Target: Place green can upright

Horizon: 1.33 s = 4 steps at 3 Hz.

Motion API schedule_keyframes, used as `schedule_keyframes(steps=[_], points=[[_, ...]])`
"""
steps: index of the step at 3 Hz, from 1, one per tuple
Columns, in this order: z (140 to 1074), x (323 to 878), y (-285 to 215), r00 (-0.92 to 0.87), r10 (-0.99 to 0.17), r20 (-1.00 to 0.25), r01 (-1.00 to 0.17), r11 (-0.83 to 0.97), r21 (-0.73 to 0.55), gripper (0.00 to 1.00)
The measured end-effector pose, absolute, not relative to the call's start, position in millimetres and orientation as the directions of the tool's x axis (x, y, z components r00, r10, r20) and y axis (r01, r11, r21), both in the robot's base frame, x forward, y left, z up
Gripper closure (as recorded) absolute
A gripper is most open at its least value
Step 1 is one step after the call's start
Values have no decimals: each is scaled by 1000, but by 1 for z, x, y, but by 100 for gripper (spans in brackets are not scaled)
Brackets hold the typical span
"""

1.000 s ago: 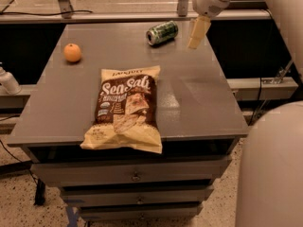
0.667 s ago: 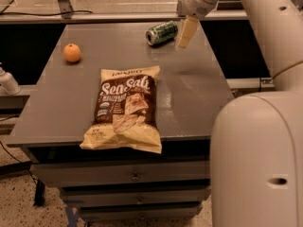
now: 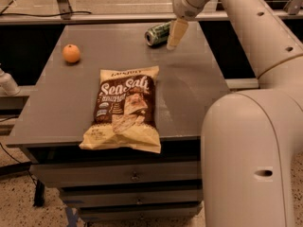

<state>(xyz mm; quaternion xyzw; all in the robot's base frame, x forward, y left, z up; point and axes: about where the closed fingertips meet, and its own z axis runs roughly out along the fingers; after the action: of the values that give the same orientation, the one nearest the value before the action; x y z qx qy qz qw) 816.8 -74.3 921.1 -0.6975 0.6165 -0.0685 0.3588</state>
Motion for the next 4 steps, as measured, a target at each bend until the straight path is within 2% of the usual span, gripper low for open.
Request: schedule_keyframes(steps=[2,4], points=[[883,816,-45,256,-918,-303,-848,-63,-526,0],[880,820,-52,269,-938,-217,-853,-127,-506,0]])
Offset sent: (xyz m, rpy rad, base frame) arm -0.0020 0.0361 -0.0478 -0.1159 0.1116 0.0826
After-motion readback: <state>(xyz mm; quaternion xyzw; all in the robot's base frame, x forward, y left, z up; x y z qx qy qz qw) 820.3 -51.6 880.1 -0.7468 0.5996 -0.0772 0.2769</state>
